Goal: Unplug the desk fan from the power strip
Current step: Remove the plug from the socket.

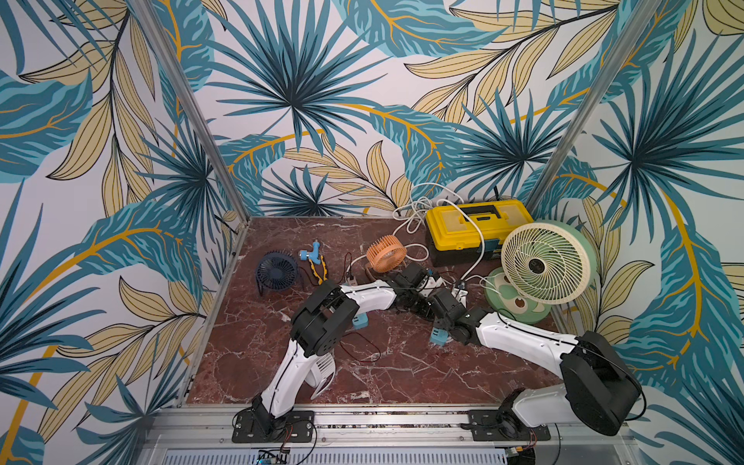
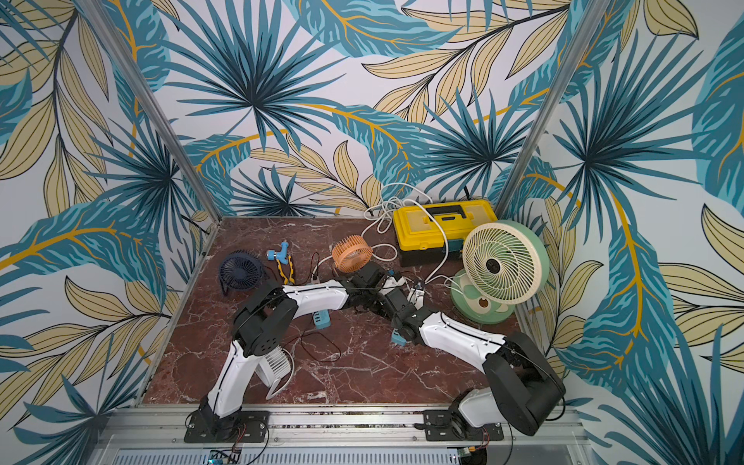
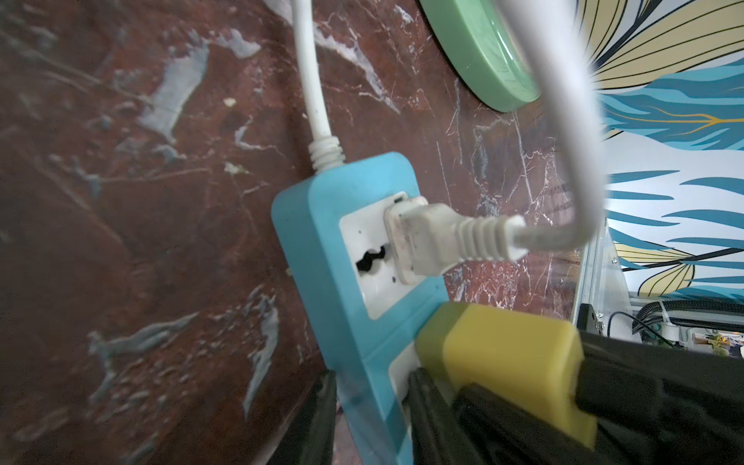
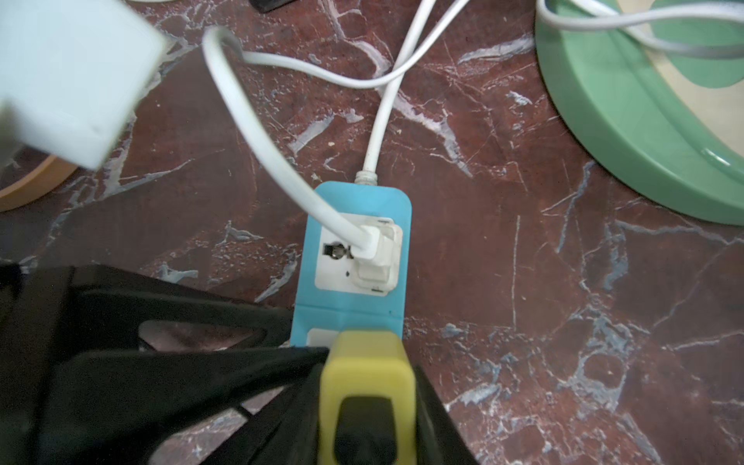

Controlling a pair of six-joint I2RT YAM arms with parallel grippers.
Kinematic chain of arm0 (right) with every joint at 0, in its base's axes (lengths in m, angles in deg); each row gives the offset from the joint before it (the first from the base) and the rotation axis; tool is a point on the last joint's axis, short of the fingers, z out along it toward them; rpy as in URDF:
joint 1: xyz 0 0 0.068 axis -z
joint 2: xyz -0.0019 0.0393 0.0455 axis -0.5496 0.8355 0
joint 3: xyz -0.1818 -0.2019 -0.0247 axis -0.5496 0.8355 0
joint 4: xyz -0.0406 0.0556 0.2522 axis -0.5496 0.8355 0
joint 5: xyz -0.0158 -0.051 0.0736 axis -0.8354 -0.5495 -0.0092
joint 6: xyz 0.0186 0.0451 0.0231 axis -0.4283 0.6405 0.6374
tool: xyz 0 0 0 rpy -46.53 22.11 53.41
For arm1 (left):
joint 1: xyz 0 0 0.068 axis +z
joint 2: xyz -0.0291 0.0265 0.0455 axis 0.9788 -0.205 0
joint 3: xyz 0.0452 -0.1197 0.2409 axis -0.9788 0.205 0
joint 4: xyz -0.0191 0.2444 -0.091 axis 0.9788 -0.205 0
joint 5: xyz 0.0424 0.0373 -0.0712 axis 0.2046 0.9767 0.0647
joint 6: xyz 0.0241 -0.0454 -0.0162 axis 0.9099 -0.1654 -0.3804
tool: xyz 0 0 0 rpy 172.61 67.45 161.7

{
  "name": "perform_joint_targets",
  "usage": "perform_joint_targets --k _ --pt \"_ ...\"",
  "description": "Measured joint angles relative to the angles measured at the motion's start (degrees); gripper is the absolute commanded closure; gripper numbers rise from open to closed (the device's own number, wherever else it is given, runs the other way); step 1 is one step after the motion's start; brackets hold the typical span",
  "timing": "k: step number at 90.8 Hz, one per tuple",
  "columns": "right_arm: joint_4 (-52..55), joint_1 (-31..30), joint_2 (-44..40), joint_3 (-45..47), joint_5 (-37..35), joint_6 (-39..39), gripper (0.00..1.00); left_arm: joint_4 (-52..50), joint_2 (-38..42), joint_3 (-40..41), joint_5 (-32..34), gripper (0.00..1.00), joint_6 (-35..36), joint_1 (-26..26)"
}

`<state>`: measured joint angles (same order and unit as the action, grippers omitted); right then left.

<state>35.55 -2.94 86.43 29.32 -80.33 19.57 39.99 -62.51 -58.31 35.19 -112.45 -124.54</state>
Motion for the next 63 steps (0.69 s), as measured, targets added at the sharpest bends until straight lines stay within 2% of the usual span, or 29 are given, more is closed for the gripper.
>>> perform_joint_targets --k 23,46,63 --pt "0.7 0.0 0.2 -0.5 0.0 -0.2 0.72 -1.4 -0.3 -0.8 0.0 0.67 0.3 0.0" --pt "-4.7 0.9 -6.3 6.0 2.0 0.3 0.75 -2.2 -0.3 -1.1 -0.3 0.67 0.9 -0.3" --pt "-1.3 1.0 -4.6 3.4 2.5 0.5 0.75 -2.8 -0.3 -1.3 -0.2 0.67 1.1 -0.5"
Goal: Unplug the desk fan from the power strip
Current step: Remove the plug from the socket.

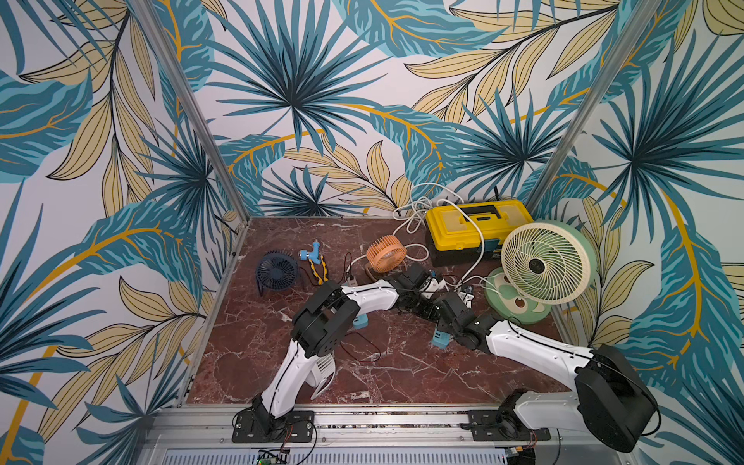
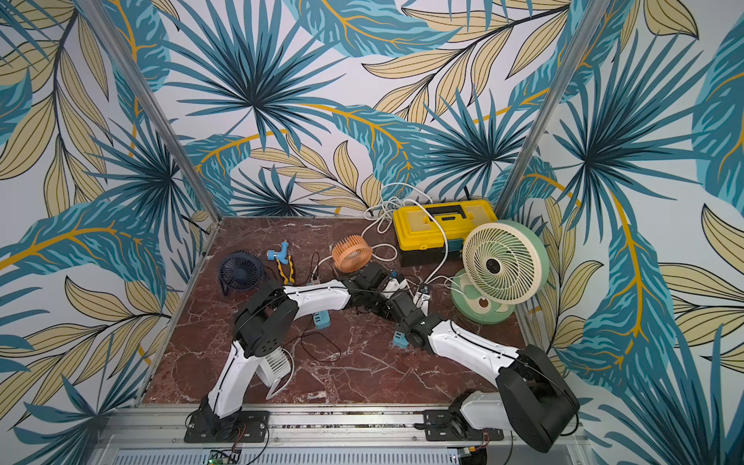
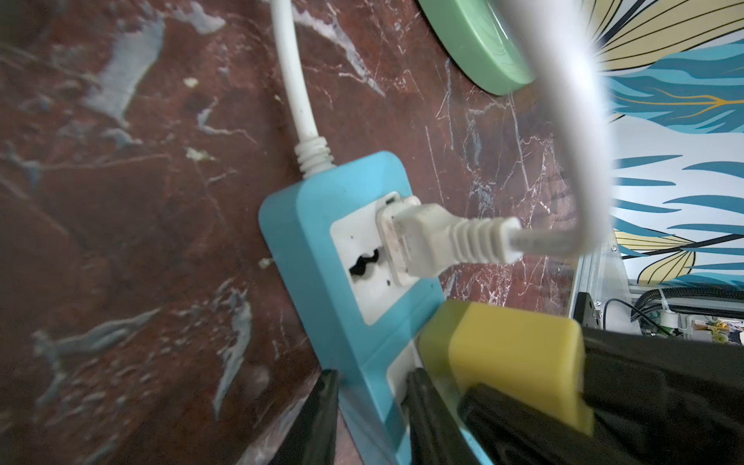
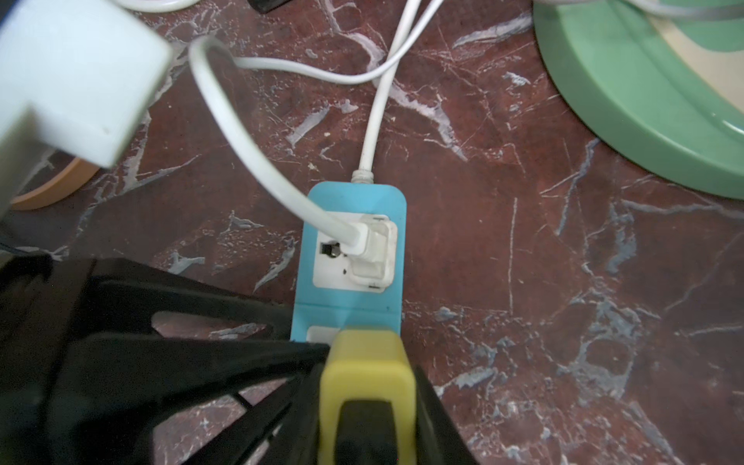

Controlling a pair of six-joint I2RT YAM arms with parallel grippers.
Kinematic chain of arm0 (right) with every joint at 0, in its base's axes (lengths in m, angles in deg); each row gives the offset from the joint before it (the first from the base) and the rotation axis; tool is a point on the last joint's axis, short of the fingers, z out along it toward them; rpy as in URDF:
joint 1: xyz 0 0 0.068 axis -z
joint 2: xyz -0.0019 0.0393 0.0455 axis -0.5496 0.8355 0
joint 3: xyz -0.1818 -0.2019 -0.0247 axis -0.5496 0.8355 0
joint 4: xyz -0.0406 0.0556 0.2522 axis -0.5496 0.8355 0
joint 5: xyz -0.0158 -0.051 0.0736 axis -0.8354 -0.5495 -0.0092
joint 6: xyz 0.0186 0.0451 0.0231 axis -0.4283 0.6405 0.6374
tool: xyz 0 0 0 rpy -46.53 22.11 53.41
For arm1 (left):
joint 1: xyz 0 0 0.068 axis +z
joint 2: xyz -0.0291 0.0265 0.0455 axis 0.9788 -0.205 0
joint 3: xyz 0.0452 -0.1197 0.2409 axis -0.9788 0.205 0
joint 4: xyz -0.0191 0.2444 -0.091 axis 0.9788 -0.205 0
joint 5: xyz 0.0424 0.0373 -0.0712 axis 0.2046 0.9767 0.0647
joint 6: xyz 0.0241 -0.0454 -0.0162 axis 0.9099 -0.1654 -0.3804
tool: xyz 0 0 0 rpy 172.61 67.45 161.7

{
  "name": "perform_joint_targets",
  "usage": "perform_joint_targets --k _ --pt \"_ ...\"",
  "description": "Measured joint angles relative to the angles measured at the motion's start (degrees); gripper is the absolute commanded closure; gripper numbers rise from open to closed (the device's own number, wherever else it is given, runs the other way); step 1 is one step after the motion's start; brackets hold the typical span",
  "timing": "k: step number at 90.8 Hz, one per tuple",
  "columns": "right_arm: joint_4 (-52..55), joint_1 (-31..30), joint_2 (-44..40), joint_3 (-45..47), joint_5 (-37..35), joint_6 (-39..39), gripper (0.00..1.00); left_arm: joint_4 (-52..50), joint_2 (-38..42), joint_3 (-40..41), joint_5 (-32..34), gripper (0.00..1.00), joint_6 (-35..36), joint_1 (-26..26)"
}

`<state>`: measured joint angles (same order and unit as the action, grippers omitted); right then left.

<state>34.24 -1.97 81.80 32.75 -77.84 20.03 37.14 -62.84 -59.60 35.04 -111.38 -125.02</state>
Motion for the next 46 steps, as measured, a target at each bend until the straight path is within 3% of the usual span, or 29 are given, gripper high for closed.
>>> perform_joint_targets --k 21,46 --pt "8.5 -2.2 3.9 -9.6 -2.8 0.2 0.74 -2.0 -0.3 -1.5 1.2 0.67 1.0 0.0" --pt "9.5 -2.1 0.9 -9.5 -2.7 -0.1 0.74 -3.8 -0.3 -2.5 3.0 0.65 2.4 -0.3"
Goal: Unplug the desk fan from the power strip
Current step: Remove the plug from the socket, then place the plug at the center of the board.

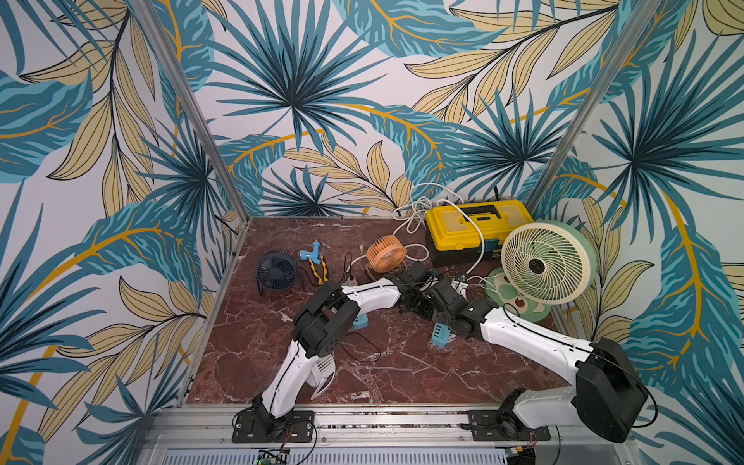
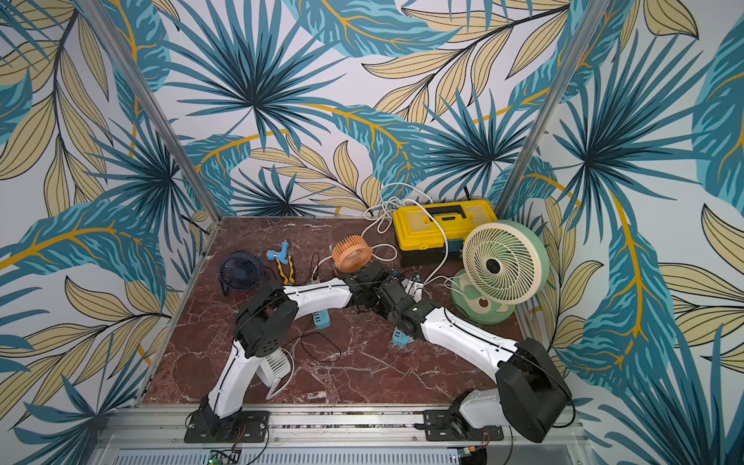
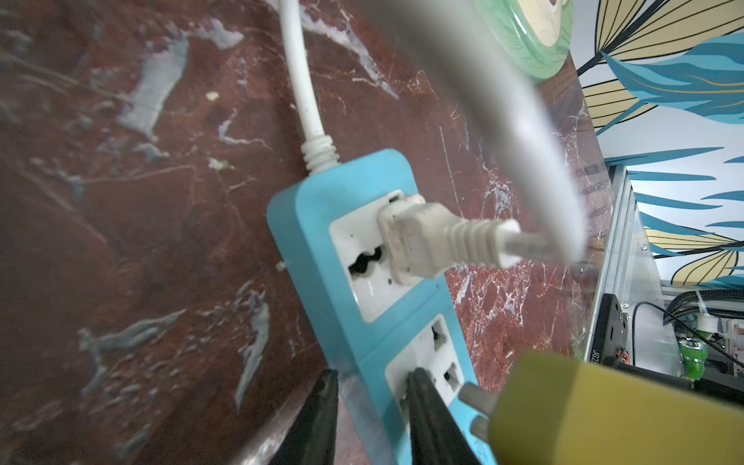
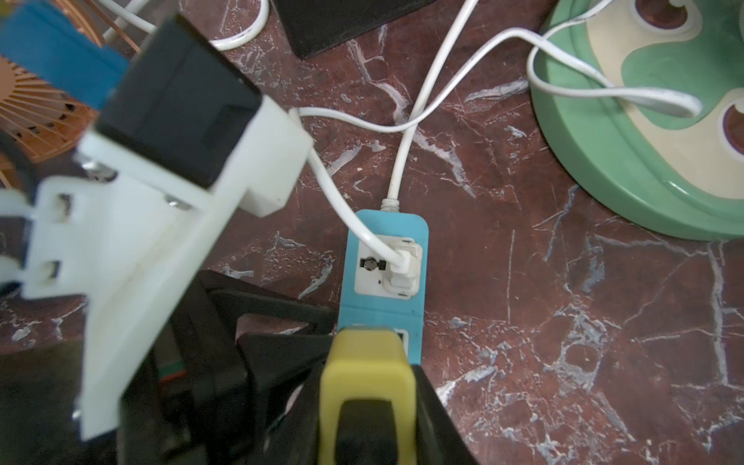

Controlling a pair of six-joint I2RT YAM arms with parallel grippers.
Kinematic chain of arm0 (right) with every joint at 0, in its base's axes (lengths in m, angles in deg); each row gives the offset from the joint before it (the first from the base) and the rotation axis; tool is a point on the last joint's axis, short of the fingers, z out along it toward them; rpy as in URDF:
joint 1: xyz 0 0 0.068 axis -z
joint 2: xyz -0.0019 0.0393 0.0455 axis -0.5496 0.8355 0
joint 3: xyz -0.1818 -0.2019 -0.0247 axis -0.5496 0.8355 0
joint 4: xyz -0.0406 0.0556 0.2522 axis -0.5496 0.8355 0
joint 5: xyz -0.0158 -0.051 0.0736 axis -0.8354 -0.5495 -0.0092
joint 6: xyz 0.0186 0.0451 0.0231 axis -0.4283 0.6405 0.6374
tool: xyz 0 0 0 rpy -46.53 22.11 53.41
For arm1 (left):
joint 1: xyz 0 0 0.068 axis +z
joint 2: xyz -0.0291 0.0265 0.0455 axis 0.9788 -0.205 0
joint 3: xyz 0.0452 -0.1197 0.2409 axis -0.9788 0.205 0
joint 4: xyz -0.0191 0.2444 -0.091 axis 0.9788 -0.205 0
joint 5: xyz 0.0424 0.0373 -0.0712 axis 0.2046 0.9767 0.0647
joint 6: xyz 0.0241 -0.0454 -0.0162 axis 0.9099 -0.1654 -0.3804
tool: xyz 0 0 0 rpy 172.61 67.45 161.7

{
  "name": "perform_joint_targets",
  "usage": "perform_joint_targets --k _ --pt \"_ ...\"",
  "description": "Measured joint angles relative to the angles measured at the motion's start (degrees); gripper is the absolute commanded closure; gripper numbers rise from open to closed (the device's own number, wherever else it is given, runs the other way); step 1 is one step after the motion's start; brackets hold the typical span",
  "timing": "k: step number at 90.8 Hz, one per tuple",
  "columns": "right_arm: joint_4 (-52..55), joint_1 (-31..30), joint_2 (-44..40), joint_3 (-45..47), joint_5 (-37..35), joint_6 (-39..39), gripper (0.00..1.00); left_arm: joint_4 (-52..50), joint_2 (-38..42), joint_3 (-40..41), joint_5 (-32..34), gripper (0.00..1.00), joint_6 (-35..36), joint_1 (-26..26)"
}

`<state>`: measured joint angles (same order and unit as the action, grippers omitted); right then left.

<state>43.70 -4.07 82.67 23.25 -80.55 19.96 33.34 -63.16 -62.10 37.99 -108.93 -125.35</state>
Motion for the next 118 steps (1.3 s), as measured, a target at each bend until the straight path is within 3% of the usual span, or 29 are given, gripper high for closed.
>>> perform_joint_targets --k 32,53,72,89,106,118 --pt "-0.2 0.2 -7.9 3.0 6.1 -3.7 0.74 2.9 1.2 2.7 0.0 0.50 -0.7 0.5" --pt "-5.9 0.2 -8.1 6.3 14.5 -7.4 0.73 8.3 11.1 10.1 0.3 0.46 -2.5 3.4" --pt "-18.3 0.5 -2.3 7.3 26.2 -10.0 0.71 13.8 22.9 14.7 3.5 0.42 -3.2 7.3" --pt "-26.6 0.1 6.5 7.3 35.0 -11.2 0.69 16.9 26.6 17.0 5.5 0.40 -3.0 7.8" --pt "-29.9 0.2 10.9 7.3 37.5 -11.4 0.66 17.4 27.3 17.8 7.9 0.39 -2.4 7.5" --pt "-30.1 0.2 11.0 7.3 36.8 -11.6 0.53 17.2 27.2 18.2 9.2 0.38 -2.4 7.8"
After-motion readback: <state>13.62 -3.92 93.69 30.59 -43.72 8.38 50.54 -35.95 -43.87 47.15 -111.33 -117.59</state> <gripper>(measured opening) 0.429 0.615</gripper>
